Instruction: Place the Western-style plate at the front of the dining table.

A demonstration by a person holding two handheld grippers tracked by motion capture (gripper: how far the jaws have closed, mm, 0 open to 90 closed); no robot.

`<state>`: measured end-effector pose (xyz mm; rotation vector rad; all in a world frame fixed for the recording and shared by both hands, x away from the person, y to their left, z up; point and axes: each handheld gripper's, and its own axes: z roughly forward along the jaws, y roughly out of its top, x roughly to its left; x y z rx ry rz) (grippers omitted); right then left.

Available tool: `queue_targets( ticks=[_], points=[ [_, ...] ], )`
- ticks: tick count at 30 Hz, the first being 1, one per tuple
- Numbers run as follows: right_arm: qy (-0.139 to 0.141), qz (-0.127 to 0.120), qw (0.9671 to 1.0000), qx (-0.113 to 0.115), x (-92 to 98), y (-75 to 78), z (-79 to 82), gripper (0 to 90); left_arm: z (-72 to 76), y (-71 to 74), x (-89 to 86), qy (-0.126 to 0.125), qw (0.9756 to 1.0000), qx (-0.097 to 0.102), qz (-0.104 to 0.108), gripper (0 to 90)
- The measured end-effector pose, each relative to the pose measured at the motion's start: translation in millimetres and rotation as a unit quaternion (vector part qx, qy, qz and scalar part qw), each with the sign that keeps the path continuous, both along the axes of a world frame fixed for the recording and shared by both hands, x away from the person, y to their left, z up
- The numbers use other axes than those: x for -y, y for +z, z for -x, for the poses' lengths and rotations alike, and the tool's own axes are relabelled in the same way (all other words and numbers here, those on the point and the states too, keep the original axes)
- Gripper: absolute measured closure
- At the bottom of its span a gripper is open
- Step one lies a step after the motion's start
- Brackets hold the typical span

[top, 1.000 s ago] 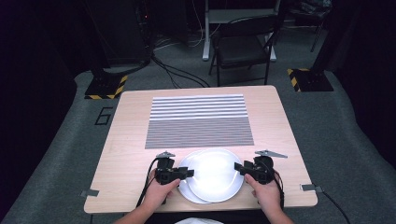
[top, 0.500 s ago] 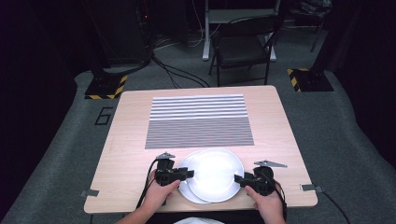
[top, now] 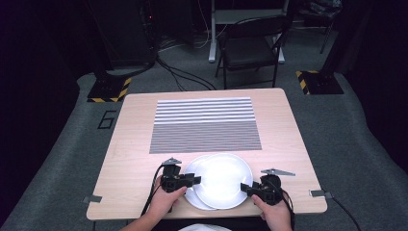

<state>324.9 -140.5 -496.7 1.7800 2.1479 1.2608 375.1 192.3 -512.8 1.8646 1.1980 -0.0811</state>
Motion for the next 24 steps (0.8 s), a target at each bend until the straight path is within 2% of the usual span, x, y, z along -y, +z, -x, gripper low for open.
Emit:
queue_targets(
  ticks=[14,19,24],
  points=[
    [0.002,-0.001,1.0,0.002,2.7,-1.5,0.6,60.6,-0.2,0.0,2.6,0.001,1.0,0.0,0.0,57.0],
    [-0.011,-0.003,0.9999,-0.001,4.5,0.6,-2.4,61.8,-0.6,0.1,5.3,-0.001,1.0,0.003,-0.003,57.0],
    [-0.016,-0.008,0.9998,0.012,6.8,4.5,-6.3,64.5,-4.1,0.2,6.8,0.001,1.0,-0.004,0.003,57.4]
  ],
)
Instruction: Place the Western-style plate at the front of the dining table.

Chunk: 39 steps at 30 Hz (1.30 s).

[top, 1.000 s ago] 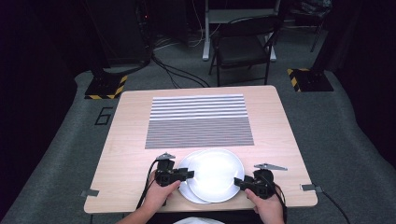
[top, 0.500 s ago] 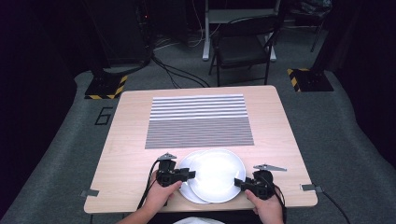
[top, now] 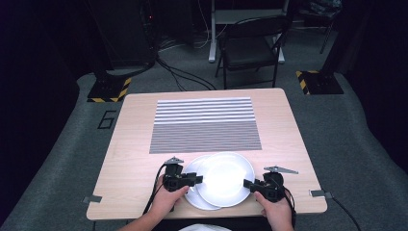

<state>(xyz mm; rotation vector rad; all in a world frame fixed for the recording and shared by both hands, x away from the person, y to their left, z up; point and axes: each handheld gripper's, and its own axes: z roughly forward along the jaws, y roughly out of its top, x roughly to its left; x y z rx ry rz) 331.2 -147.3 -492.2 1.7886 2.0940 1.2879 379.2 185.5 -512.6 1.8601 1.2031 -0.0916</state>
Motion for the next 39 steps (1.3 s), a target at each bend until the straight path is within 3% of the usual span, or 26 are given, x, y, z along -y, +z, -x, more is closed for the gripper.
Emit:
queue_targets(
  ticks=[19,27,31,38,39],
  points=[
    [-0.011,-0.009,0.9998,-0.014,7.0,-4.3,-13.8,65.5,-7.8,-0.1,3.1,0.017,0.9997,-0.01,0.017,60.0],
    [-0.012,0.018,0.9998,0.003,0.4,-2.5,-16.9,61.8,-6.6,4.8,-0.1,0.024,0.9993,0.003,0.03,60.6],
    [-0.012,0.014,0.9998,-0.001,1.7,-3.8,-17.5,62.5,-8.1,4.2,-1.0,0.023,0.9992,0.003,0.031,60.5],
    [-0.01,0.017,0.9998,0.005,2.3,-3.9,-16.7,62.7,-9.4,1.6,0.7,0.027,0.9991,-0.015,0.029,59.2],
    [-0.011,0.017,0.9998,0.005,2.6,-3.8,-16.5,62.9,-9.9,1.5,1.3,0.033,0.9986,-0.021,0.037,58.2]
  ],
)
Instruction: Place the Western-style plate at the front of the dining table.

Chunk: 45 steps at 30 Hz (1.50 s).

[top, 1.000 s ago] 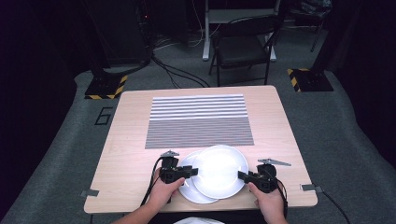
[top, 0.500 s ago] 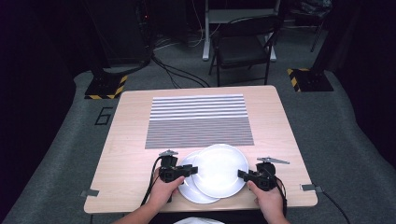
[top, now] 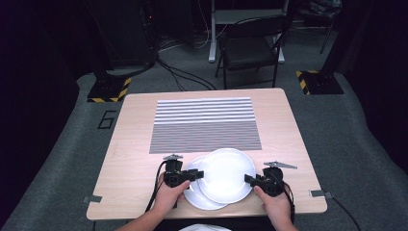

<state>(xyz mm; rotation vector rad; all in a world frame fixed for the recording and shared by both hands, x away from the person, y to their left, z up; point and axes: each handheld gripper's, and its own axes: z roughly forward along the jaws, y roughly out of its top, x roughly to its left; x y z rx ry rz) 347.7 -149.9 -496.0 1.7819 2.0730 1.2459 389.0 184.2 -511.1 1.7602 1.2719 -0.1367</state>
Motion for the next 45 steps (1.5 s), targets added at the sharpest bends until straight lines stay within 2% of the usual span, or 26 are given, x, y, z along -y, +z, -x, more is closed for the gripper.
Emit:
queue_targets(
  ticks=[2,8,12,18,22,30,34,42,45],
  points=[
    [-0.003,0.002,1.0,0.001,0.5,0.8,1.1,62.9,-1.3,-0.5,-0.1,0.001,0.9999,-0.008,0.006,56.2],
    [-0.004,0.019,0.9997,0.014,1.6,3.4,3.6,63.3,-2.6,-3.3,1.9,-0.006,0.9998,-0.016,0.006,52.7],
    [-0.001,0.032,0.9993,0.02,-1.4,4.2,4.1,63.2,-5.3,-4.6,0.4,-0.01,0.9995,-0.022,0.019,51.1],
    [0.001,0.024,0.9995,0.021,1.3,2.2,2.0,63.8,-4.8,-5.8,-0.1,-0.013,0.9995,-0.019,0.022,51.6],
    [-0.003,0.009,0.9999,0.009,4.1,-1.1,-0.4,63.8,-3.2,-6.0,2.8,-0.017,0.9993,-0.021,0.025,51.9],
    [-0.004,0.008,0.9999,0.01,4.1,-1.9,-0.5,63.7,-0.2,-5.4,6.5,-0.019,0.9995,-0.016,0.02,51.2],
    [-0.007,0.006,0.9999,0.006,3.4,-1.8,-0.1,63.5,1.9,-3.9,7.8,-0.021,0.9997,-0.008,0.01,51.3],
    [-0.013,0.004,0.9999,-0.004,0.9,-1.4,0.9,59.2,4.7,1.6,8.4,-0.018,0.9998,-0.001,0.007,51.3],
    [-0.011,-0.002,0.9999,0.001,-0.4,1.6,0.5,56.9,4.3,5.3,6.9,-0.011,0.9999,0.002,0.011,51.3]
  ],
)
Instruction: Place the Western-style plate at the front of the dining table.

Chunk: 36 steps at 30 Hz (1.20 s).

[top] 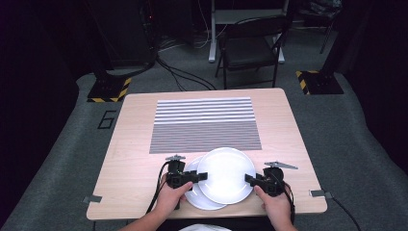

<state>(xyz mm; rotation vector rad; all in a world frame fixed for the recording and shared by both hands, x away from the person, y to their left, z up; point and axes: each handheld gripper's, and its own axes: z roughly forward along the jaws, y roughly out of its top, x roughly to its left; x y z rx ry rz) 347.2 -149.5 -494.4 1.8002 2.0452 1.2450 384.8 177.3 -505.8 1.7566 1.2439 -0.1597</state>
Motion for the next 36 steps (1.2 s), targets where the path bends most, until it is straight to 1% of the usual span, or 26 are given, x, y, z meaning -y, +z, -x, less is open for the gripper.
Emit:
queue_targets(
  ticks=[1,2,7,9,11,12,14,15,16,21,22,26,28,34,35,36],
  points=[
    [0.0,-0.004,1.0,-0.001,-1.0,1.2,0.0,55.9,-0.8,0.4,-1.4,-0.004,1.0,0.004,-0.004,51.3],
    [0.002,-0.008,1.0,-0.002,-2.8,2.9,-0.3,54.2,-0.7,2.0,-1.5,0.001,1.0,0.0,-0.002,51.2],
    [0.005,-0.008,0.9999,-0.006,-6.1,3.4,-2.3,53.3,-2.1,3.9,-3.0,0.008,0.9999,0.005,-0.008,51.0],
    [0.004,-0.01,0.9999,-0.008,-7.8,3.7,-3.9,52.8,-2.6,4.0,-3.8,0.016,0.9998,0.0,-0.008,51.0],
    [0.004,-0.012,0.9999,-0.008,-10.7,5.0,-6.4,51.4,-3.5,4.2,-4.9,0.018,0.9998,0.0,-0.011,51.1],
    [0.005,-0.012,0.9999,-0.008,-12.0,5.6,-7.5,50.6,-4.2,5.1,-5.6,0.024,0.9997,-0.003,-0.009,51.1],
    [0.004,-0.012,0.9999,-0.008,-13.4,6.0,-8.5,49.9,-4.9,5.6,-6.5,0.025,0.9996,-0.003,-0.009,51.1],
    [0.004,-0.014,0.9998,-0.01,-14.4,6.4,-9.7,49.4,-5.7,5.7,-7.4,0.028,0.9996,0.001,-0.011,51.1],
    [0.003,-0.015,0.9998,-0.012,-15.6,6.8,-10.6,49.5,-6.4,6.4,-8.5,0.03,0.9995,-0.002,-0.009,51.1],
    [0.004,-0.019,0.9997,-0.011,-21.2,7.6,-15.6,49.5,-10.2,7.7,-12.8,0.038,0.9992,-0.004,-0.013,50.9],
    [0.005,-0.02,0.9997,-0.011,-22.1,7.9,-16.5,49.5,-11.0,8.1,-13.7,0.036,0.9992,-0.002,-0.014,50.9],
    [0.002,-0.025,0.9997,-0.008,-25.7,11.5,-21.9,49.5,-14.5,13.8,-16.6,0.044,0.999,0.003,-0.01,50.8],
    [0.002,-0.025,0.9997,-0.005,-26.9,13.2,-24.0,49.5,-16.3,15.4,-17.9,0.045,0.9989,0.007,-0.013,50.8],
    [0.001,-0.027,0.9996,-0.002,-31.3,17.4,-30.1,49.5,-20.1,17.5,-21.0,0.055,0.9984,0.006,-0.014,50.7],
    [0.002,-0.027,0.9996,0.0,-33.5,18.6,-32.6,49.5,-21.2,18.0,-22.5,0.057,0.9983,0.002,-0.012,50.7],
    [0.002,-0.027,0.9996,0.0,-33.5,18.6,-32.6,49.5,-21.2,18.0,-22.5,0.057,0.9983,0.002,-0.012,50.7]
  ],
)
